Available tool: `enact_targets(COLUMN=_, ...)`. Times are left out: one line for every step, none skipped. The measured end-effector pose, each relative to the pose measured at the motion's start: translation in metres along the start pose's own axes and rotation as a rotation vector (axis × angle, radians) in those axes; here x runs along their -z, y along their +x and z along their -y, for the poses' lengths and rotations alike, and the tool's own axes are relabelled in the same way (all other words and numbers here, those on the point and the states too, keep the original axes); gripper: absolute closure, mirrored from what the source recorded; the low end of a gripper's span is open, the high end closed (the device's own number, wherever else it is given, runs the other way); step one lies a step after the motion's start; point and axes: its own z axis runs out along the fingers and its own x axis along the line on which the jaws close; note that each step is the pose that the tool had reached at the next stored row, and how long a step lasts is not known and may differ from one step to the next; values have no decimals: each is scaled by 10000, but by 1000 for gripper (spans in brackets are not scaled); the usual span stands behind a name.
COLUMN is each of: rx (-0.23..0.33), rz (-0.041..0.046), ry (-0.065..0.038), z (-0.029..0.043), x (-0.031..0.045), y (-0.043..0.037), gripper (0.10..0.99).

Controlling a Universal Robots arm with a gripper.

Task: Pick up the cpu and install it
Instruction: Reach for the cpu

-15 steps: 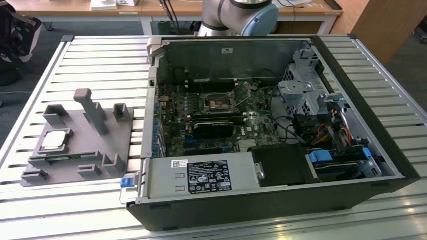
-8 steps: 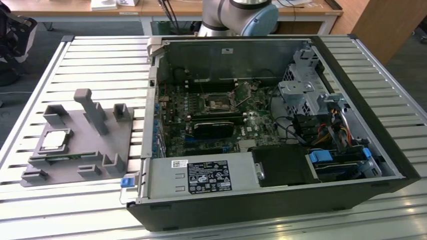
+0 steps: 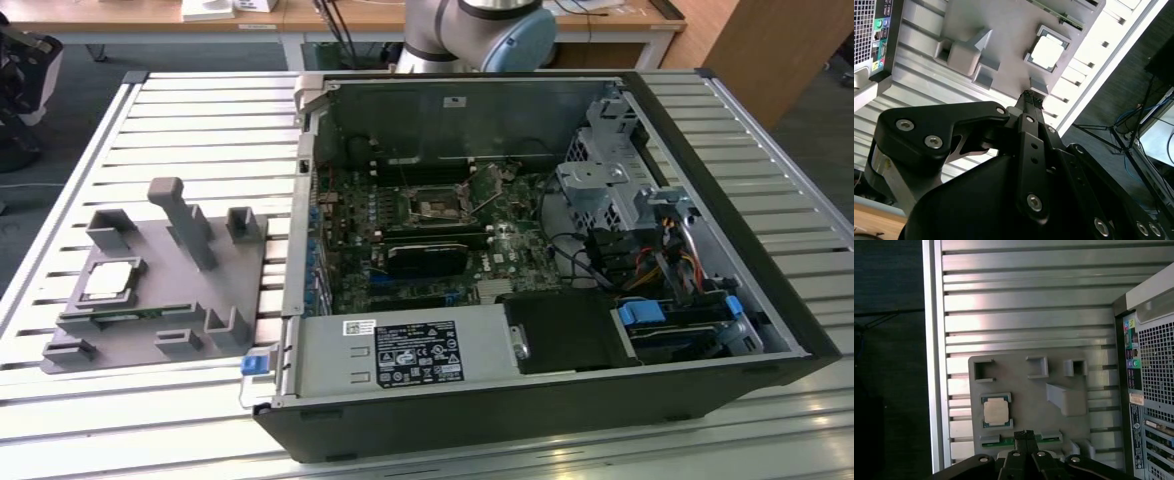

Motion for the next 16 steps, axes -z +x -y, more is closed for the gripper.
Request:
enact_targets(rx=0, rz=-1, ry=1, z=2, x=1, y=14, gripper=980)
enact_targets(rx=0, rz=-2, ry=1, z=3, x=1, y=28, gripper=980)
enact_targets(rx=1, rz=-2, ry=1, z=5, x=1, y=44, gripper=980)
enact_targets(rx=0, rz=-2, ry=1, z=8, x=1, y=63, gripper=980)
enact_targets(rx=0, rz=0, ry=1, z=13, x=1, y=81, gripper=980)
enact_targets(rx=0, rz=-1, ry=1, z=19, x=1, y=98, gripper=980)
enact_targets(rx=0, rz=-1, ry=0, z=26, x=1, y=114, gripper=980)
enact_targets(rx=1, rz=-1, ry=0, z=36, x=2, y=129, gripper=980)
enact_targets(rx=2, rz=-2, ry=1, z=50, x=3, y=143, gripper=980)
enact_targets(rx=0, rz=-1, ry=1, z=66, x=3, y=156, gripper=980)
enact_targets(rx=0, rz=-2, ry=1, z=81, x=4, y=167, gripper=980)
enact_targets(rx=0, rz=-2, ry=1, z=96, x=4, y=178, gripper=980)
enact_targets(rx=0, rz=0, ry=0, z=110, x=4, y=188, gripper=980)
enact_targets(rx=0, rz=0, ry=0, z=123, x=4, y=198, gripper=980)
enact_targets(rx=0, rz=-1, ry=0, z=135, x=5, y=207, gripper=980)
enact_targets(rx=0, rz=-2, ry=1, z=145, x=5, y=216, gripper=980)
